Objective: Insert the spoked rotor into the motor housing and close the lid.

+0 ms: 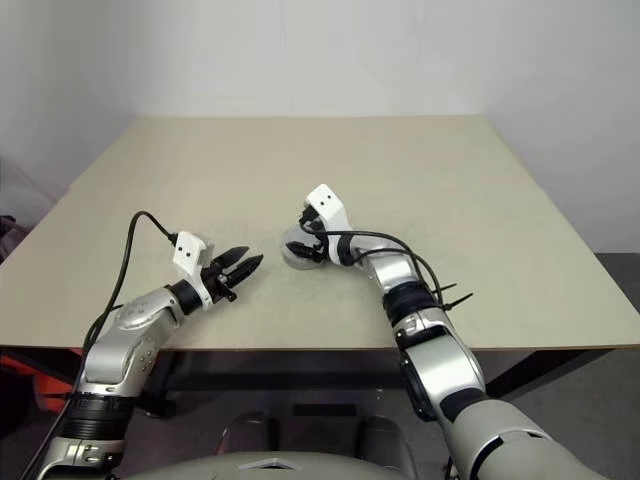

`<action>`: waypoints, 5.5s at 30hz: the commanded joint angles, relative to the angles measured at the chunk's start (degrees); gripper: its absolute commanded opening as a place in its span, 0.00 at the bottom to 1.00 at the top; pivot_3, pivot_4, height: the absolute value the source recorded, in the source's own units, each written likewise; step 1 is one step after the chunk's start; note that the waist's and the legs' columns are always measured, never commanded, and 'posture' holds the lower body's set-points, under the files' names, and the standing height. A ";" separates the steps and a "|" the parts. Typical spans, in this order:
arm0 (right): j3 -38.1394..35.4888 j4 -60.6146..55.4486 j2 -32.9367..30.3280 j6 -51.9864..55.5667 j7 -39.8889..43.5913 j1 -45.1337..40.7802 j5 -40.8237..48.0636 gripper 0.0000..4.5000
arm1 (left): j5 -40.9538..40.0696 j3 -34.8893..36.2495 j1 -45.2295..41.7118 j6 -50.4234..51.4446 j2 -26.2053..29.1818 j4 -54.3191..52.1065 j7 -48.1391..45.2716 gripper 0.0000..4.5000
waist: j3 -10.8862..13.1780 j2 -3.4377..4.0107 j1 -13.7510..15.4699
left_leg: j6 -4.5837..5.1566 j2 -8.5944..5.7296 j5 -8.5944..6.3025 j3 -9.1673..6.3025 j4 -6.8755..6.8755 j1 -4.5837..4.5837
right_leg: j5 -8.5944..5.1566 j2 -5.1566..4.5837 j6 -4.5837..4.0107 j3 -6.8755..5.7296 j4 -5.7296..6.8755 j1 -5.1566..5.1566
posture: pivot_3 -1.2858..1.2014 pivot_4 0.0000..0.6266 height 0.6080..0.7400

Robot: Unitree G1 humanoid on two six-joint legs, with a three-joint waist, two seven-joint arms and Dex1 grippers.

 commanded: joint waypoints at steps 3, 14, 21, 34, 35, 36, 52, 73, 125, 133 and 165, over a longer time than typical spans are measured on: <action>-0.11 2.38 -0.65 0.96 -0.91 -0.51 -1.19 0.70 | -1.12 1.12 -5.95 4.04 -4.38 3.48 5.77 0.43 | 0.00 0.00 0.10 | 0.00 0.00 0.00 -0.01 0.00 0.02 | -0.01 0.00 0.01 0.00 -0.01 0.03 | 0.52 0.00 1.00; -0.35 1.39 -0.80 0.90 -1.25 -0.66 -1.17 0.70 | -6.12 5.28 -16.12 10.16 -10.49 18.21 6.69 0.01 | 0.00 -0.02 0.00 | 0.00 -0.02 0.00 -0.01 -0.01 0.00 | -0.01 0.00 0.02 -0.01 -0.03 -0.01 | 0.52 0.00 1.00; -0.65 0.35 -1.21 1.07 -1.70 -0.36 -1.11 0.70 | -8.25 5.27 -19.20 13.51 -11.49 20.47 4.71 0.01 | 0.01 -0.03 0.03 | 0.00 -0.01 0.00 -0.02 -0.04 -0.01 | -0.01 0.00 0.02 -0.02 -0.06 -0.02 | 0.52 0.00 1.00; -1.39 -0.98 -1.57 2.40 -2.48 -0.57 -0.57 0.70 | -4.86 3.25 -18.04 18.36 -10.43 22.32 8.29 0.01 | 0.00 -0.02 0.25 | 0.00 -0.04 0.00 -0.38 -0.07 0.01 | -0.03 -0.04 0.05 -0.07 -0.22 0.09 | 0.52 0.00 1.00; -1.41 -0.95 -1.55 2.45 -2.54 -0.65 -0.56 0.70 | -5.16 3.32 -17.90 18.73 -10.49 22.05 8.16 0.01 | 0.00 -0.02 0.25 | 0.00 -0.04 0.00 -0.40 -0.08 0.01 | -0.03 -0.04 0.06 -0.08 -0.24 0.09 | 0.52 0.00 1.00; -1.43 -0.92 -1.55 2.48 -2.57 -0.71 -0.56 0.70 | -5.34 3.38 -17.83 19.00 -10.54 21.87 8.07 0.01 | 0.00 -0.02 0.25 | 0.00 -0.04 0.00 -0.42 -0.09 0.01 | -0.03 -0.04 0.06 -0.09 -0.25 0.10 | 0.52 0.00 1.00; -10.54 -21.50 -2.45 18.70 -1.32 -0.63 11.26 1.00 | -7.05 2.38 -16.21 22.29 -11.09 17.08 6.76 0.00 | 0.01 -0.02 0.76 | 0.01 -0.04 -0.01 -0.32 -0.52 -0.17 | -0.04 -0.04 0.06 -0.15 -0.43 -0.07 | 0.52 0.00 1.00; -34.24 -24.25 -3.29 66.62 -17.61 3.83 27.95 1.00 | -6.54 2.26 -16.12 21.04 -11.46 17.00 6.86 0.00 | -0.05 0.10 1.67 | -0.02 -0.07 0.01 0.04 -0.91 -0.16 | -0.07 -0.04 0.11 -0.19 -1.04 0.05 | 0.52 0.00 1.00; -46.65 3.22 5.42 49.16 -26.79 -11.00 38.91 0.45 | -9.84 10.46 -16.20 14.70 -12.23 15.51 8.04 0.00 | 0.00 0.13 1.50 | -0.32 0.02 0.19 0.08 -1.01 -0.26 | -0.05 -0.05 0.09 -0.35 -1.02 -0.20 | 0.52 0.00 1.00; -51.28 -0.22 6.92 54.24 -28.71 -13.17 47.11 0.45 | -22.87 20.33 -14.29 18.97 -13.47 10.16 9.76 0.04 | 0.00 0.14 1.48 | -0.34 0.03 0.20 0.07 -0.99 -1.22 | 0.20 0.02 -0.65 -0.79 -0.92 -1.04 | 0.52 0.00 1.00; -45.84 -16.53 12.00 67.63 -30.90 -8.05 54.54 0.45 | -53.96 24.80 -20.17 30.90 -18.82 13.37 19.52 0.99 | 0.03 0.08 2.09 | -0.82 0.06 0.46 -0.15 -0.35 -1.43 | -0.06 0.00 -0.17 -0.79 -0.10 -1.21 | 0.52 0.00 1.00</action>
